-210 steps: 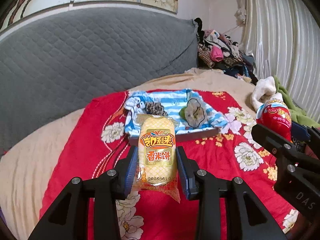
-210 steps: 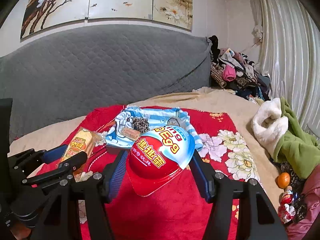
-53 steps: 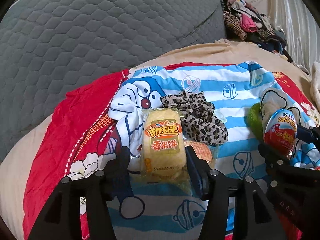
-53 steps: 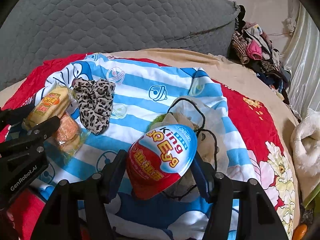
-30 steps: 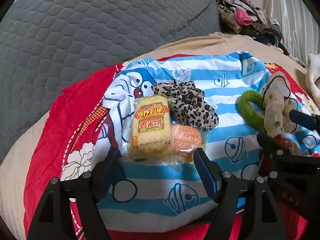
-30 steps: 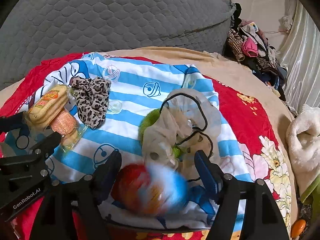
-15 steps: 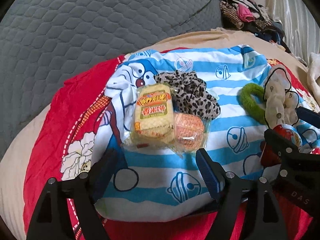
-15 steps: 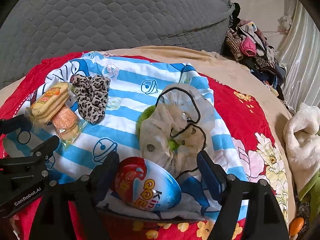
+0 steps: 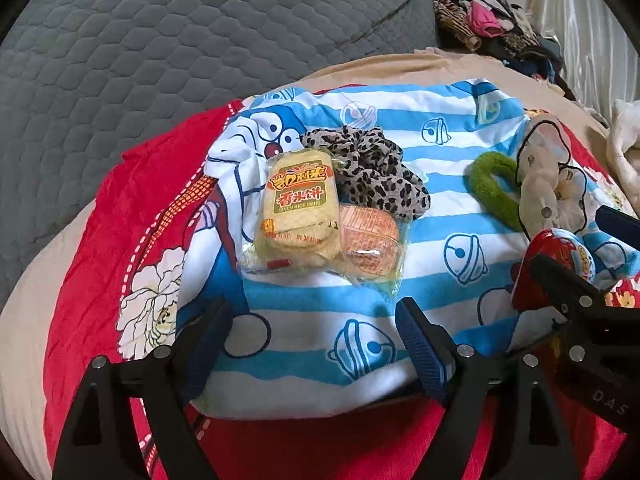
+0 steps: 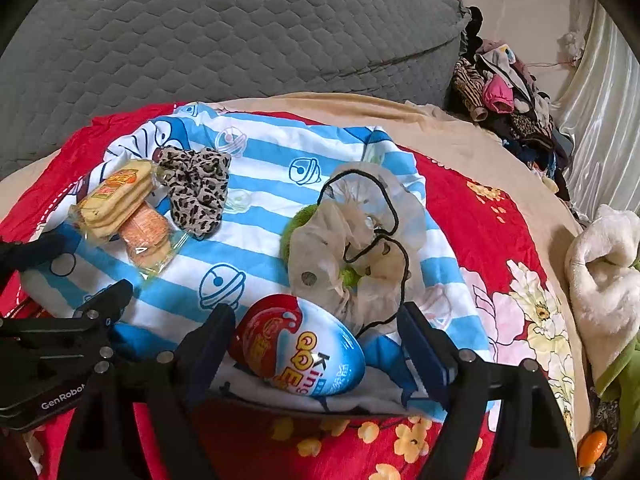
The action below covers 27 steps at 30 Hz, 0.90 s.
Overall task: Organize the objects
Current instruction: 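Open the right tool releasing the egg while the left tool releases the cake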
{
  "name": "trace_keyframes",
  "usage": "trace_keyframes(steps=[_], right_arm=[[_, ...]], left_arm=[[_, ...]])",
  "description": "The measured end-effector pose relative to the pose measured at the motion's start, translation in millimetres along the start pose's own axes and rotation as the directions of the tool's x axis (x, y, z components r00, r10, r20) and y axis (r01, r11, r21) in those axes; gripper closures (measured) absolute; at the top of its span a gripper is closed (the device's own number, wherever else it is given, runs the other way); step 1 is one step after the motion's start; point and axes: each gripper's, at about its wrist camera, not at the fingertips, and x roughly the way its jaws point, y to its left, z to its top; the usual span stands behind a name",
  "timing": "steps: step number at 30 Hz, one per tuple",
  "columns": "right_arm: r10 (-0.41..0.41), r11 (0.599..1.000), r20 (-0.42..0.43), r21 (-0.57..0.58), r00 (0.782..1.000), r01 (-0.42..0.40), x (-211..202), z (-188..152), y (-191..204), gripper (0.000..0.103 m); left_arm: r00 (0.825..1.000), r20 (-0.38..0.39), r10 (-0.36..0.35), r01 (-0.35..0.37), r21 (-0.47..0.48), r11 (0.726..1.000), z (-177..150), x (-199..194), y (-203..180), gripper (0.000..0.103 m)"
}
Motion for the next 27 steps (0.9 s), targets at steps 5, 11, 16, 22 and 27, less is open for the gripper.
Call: trace_keyframes(steps=[5, 11, 16, 22, 27], right_arm=[[0.001, 1.000, 0.003, -0.005, 1.000, -0.001, -8.1, -0.4, 1.1, 0.020], [-0.002, 1.000, 0.010, -0.001, 1.000, 0.002, -18.6, 2.2, -0.2, 0.018], [-0.003, 1.000, 0.012, -0.004, 1.000, 0.003, -27.1, 3.6, -1.0, 0.017], [-0.003, 1.000, 0.022, 0.000, 1.000, 0.003, -38.0, 5.6, -1.8, 0.011], [0.002, 1.000, 0.027, 0.002, 1.000, -0.002, -45.9, 6.1, -1.4, 0.011]], left_arm=[[1.000, -0.002, 0.003, -0.003, 0.010, 1.000, -4.4, -5.9, 1.5, 0.018], [1.000, -0.007, 0.003, -0.003, -0.001, 1.000, -6.8, -13.3, 2.9, 0.018], [1.000, -0.011, 0.001, -0.001, -0.013, 1.000, -7.6, -21.3, 7.2, 0.018], [1.000, -0.012, -0.001, 0.001, -0.025, 1.000, -8.7, -30.1, 11.4, 0.017], [1.000, -0.011, -0.004, 0.004, -0.029, 1.000, -8.2, -37.5, 12.8, 0.017]])
